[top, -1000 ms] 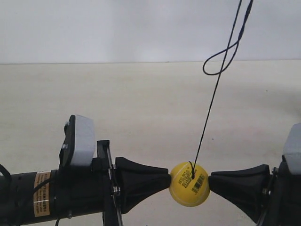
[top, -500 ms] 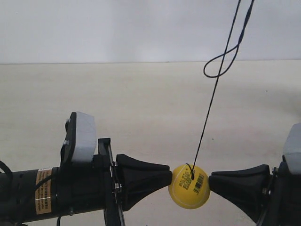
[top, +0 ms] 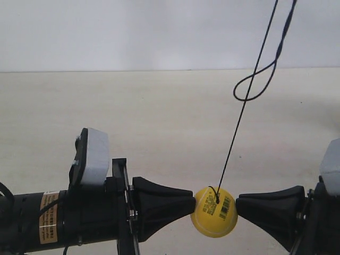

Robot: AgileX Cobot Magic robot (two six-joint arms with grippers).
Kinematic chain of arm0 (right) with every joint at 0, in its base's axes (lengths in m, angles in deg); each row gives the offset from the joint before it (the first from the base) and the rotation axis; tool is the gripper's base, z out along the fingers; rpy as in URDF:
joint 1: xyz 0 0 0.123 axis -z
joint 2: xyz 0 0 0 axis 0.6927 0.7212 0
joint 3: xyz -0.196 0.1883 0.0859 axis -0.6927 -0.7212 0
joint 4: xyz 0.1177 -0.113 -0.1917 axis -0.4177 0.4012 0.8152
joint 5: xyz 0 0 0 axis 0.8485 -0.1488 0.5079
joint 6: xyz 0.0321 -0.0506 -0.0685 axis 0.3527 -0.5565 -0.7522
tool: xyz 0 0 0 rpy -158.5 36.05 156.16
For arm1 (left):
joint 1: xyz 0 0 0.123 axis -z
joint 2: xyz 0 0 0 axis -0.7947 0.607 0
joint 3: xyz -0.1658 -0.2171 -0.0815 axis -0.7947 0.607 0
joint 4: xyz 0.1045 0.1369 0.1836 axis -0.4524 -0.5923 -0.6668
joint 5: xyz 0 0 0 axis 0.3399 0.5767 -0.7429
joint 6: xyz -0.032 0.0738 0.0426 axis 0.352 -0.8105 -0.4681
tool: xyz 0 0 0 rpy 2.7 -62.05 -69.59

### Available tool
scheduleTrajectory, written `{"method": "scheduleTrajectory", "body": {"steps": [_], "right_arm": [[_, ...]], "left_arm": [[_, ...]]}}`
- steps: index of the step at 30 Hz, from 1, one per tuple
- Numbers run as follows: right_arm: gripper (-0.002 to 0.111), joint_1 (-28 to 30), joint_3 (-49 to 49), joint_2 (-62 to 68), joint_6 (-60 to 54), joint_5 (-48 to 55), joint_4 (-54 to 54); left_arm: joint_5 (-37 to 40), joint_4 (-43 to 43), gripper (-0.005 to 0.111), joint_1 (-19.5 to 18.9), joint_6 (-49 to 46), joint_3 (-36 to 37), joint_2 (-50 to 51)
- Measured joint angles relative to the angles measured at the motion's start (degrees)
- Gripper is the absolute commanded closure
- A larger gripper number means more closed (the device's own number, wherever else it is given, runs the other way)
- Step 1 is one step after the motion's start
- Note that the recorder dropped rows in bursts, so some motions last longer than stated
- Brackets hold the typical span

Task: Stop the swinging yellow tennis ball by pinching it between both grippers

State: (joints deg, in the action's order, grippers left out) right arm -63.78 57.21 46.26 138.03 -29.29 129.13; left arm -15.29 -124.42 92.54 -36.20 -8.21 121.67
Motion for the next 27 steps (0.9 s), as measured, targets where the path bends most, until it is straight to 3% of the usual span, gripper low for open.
{"method": "scheduleTrajectory", "body": {"steps": [16,27], "right_arm": [[0.108,0.0,0.0,-0.41,-0.42,0.22,0.44],[0.108,0.0,0.0,-16.07,2.32,9.12,0.71]], "left_arm": [[2.74,-0.43,0.102,0.0,0.34,0.0,0.0],[11.17,4.47,0.102,0.0,0.73,0.0,-6.25]]}}
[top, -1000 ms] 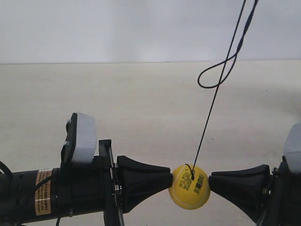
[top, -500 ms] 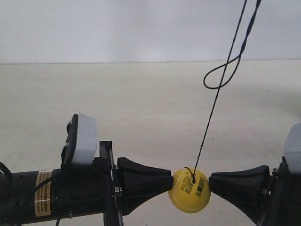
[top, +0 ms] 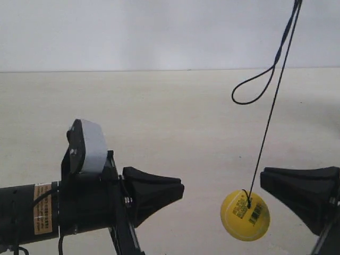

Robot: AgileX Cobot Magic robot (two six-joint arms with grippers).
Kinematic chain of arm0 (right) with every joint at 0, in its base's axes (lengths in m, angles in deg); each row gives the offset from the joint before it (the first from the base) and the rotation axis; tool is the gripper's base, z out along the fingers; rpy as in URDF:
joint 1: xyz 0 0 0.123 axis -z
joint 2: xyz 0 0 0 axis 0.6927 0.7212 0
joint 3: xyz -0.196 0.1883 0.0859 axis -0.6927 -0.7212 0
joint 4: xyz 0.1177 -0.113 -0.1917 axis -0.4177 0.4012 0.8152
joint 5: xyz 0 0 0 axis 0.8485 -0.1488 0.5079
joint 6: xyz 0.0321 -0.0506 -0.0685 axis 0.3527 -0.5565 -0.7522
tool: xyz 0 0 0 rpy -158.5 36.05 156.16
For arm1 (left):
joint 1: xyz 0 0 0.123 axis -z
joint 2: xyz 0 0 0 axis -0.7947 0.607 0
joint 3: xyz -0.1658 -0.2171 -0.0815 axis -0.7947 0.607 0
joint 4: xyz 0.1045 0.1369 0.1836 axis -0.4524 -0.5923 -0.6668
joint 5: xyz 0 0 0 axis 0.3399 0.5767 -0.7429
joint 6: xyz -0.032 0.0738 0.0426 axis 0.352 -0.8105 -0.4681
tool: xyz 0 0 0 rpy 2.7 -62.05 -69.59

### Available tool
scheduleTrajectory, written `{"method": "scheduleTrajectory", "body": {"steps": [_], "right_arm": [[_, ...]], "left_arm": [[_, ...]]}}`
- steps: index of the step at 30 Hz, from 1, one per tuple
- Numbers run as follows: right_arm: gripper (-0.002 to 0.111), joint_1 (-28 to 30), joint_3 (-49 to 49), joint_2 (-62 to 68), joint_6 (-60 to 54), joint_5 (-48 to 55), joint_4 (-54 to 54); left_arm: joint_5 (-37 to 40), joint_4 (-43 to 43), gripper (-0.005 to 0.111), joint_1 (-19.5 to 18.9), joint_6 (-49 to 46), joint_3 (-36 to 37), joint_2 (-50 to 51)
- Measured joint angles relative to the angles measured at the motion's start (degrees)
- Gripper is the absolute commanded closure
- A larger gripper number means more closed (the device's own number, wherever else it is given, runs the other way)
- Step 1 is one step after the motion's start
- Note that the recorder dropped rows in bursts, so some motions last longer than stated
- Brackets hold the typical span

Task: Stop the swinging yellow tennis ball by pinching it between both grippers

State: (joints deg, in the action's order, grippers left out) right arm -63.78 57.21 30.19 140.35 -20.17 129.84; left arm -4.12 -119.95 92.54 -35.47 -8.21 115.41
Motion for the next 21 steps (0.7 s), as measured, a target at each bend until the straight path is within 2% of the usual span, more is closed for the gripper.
{"method": "scheduleTrajectory", "body": {"steps": [5,9,12,14,18,21], "right_arm": [[0.108,0.0,0.0,-12.25,3.04,4.88,0.0],[0.108,0.0,0.0,-26.98,7.54,8.62,0.15],[0.108,0.0,0.0,-33.82,9.33,9.5,0.79],[0.108,0.0,0.0,-38.48,10.66,9.96,0.92],[0.108,0.0,0.0,-39.42,10.88,11.12,1.13],[0.108,0.0,0.0,-39.52,10.88,11.35,1.13]], "left_arm": [[10.38,3.29,0.102,0.0,0.98,0.0,-9.01],[19.99,3.31,0.102,0.0,3.83,0.1,-21.69],[24.82,3.46,0.102,0.0,6.29,0.1,-29.1],[31.2,3.55,0.102,0.0,8.08,0.1,-36.02],[40.94,3.55,0.102,0.0,9.86,0.1,-46.95],[45.41,3.55,0.102,0.0,10.14,0.1,-51.87]]}}
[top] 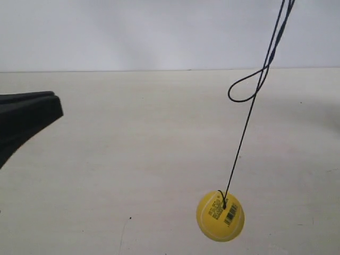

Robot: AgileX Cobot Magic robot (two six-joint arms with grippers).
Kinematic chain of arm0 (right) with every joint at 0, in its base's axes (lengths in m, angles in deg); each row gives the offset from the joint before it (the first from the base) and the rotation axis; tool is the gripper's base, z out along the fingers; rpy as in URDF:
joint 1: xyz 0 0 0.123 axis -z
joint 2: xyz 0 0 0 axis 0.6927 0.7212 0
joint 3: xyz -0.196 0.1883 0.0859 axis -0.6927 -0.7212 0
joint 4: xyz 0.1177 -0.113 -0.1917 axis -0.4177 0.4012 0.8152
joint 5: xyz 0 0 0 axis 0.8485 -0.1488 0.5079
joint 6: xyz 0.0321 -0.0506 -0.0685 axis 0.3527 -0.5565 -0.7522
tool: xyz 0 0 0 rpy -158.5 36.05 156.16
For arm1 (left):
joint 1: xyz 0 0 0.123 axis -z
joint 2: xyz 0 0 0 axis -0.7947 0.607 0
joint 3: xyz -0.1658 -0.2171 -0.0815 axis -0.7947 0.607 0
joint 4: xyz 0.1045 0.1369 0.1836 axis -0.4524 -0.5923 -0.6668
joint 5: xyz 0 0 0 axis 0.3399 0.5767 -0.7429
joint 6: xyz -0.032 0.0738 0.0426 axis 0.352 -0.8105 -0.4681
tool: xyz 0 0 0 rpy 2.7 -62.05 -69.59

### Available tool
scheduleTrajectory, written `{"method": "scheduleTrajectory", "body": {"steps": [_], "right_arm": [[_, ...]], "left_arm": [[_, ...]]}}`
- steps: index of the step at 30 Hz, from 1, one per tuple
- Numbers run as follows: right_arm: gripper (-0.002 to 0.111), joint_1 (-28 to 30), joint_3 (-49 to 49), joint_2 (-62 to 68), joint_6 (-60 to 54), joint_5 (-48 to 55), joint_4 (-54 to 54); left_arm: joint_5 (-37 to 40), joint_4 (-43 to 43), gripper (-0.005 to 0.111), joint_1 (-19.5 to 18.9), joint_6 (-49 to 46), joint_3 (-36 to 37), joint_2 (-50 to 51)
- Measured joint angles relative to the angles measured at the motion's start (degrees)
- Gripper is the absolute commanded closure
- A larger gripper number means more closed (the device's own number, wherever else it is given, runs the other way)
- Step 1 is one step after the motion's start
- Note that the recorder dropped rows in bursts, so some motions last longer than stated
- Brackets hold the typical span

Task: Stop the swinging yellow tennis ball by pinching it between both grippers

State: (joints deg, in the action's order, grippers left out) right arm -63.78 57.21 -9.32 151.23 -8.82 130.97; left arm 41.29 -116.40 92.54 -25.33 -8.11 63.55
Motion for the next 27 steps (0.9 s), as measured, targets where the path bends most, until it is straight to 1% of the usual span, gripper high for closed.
{"method": "scheduleTrajectory", "body": {"steps": [4,10,21,27], "right_arm": [[0.108,0.0,0.0,0.0,0.0,0.14,0.0],[0.108,0.0,0.0,0.0,0.0,-0.08,0.0],[0.108,0.0,0.0,0.0,0.0,-2.01,0.0],[0.108,0.0,0.0,0.0,0.0,-3.82,0.0]], "left_arm": [[6.63,0.0,0.102,0.0,0.0,0.0,-8.41],[11.55,0.14,0.102,0.0,0.0,0.0,-17.3],[17.94,2.41,0.102,0.0,0.0,0.0,-33.21],[18.45,5.2,0.102,0.0,0.1,0.0,-38.61]]}}
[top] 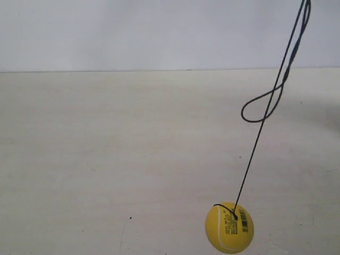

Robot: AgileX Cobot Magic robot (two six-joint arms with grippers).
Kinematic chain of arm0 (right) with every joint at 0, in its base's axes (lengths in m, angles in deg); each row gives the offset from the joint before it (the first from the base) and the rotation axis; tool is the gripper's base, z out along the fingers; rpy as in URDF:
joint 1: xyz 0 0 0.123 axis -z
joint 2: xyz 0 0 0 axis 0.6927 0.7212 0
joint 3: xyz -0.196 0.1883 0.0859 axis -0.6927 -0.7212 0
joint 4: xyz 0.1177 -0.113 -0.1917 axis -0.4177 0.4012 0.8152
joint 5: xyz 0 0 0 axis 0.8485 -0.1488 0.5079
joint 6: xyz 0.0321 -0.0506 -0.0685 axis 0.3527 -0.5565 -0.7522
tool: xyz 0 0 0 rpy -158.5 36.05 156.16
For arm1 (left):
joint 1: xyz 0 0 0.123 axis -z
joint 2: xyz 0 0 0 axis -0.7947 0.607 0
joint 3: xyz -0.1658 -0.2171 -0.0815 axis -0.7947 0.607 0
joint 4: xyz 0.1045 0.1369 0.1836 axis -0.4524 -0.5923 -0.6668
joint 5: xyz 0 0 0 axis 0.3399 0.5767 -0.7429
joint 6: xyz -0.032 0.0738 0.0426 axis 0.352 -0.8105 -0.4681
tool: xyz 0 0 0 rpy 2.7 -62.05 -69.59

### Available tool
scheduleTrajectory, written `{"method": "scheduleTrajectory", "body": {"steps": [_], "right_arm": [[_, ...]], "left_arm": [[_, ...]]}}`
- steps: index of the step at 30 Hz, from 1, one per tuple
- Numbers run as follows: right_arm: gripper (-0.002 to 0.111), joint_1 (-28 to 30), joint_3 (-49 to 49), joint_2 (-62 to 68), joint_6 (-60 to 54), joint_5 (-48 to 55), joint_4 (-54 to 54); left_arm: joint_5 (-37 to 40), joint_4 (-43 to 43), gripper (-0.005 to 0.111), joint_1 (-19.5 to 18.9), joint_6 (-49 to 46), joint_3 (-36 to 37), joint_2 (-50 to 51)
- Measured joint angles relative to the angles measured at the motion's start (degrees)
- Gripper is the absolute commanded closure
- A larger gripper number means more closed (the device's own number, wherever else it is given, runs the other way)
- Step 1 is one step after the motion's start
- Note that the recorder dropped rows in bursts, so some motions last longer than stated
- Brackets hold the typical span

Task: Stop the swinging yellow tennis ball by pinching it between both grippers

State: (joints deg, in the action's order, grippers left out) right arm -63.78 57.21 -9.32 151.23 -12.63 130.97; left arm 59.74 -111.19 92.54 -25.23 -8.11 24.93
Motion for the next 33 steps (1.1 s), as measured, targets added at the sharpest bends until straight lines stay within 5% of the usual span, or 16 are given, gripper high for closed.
{"method": "scheduleTrajectory", "body": {"steps": [30,33], "right_arm": [[0.108,0.0,0.0,0.0,0.09,-0.86,0.0],[0.108,0.0,0.0,0.0,0.09,-0.96,0.0]], "left_arm": [[1.31,0.99,0.102,0.0,0.1,0.0,-0.14],[1.31,0.99,0.102,-2.34,0.1,0.0,-0.14]]}}
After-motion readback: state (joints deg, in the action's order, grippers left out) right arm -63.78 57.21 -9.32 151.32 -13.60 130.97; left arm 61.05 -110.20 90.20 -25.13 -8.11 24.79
